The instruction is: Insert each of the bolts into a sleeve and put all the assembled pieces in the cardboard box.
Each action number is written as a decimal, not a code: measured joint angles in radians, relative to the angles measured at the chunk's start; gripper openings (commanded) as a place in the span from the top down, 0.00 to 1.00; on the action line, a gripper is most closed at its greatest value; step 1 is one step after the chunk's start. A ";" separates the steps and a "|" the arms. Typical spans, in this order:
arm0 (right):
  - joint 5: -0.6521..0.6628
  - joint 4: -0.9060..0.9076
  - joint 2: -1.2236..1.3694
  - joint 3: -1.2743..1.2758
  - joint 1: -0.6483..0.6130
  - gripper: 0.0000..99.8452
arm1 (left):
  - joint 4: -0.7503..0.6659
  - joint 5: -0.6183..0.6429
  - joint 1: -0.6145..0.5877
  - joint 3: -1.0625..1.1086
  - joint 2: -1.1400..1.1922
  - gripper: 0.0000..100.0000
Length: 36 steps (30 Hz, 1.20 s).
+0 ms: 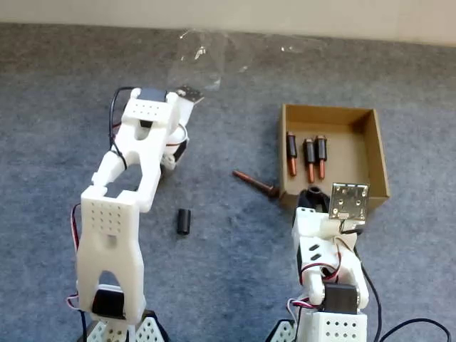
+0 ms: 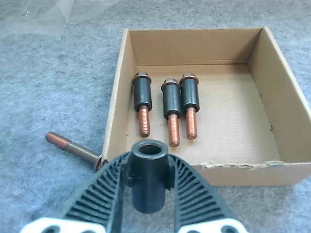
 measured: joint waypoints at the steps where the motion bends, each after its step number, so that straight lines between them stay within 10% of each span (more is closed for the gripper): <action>1: 0.000 0.000 0.000 0.000 0.000 0.99 | 0.000 0.000 0.000 0.002 -0.018 0.99; 16: 0.000 0.000 0.000 -0.052 -0.086 0.99 | 0.126 -0.002 -0.003 0.002 -0.310 0.99; 36: 0.000 -0.150 0.000 -0.117 -0.621 0.99 | 0.189 -0.002 0.058 0.186 -0.753 0.99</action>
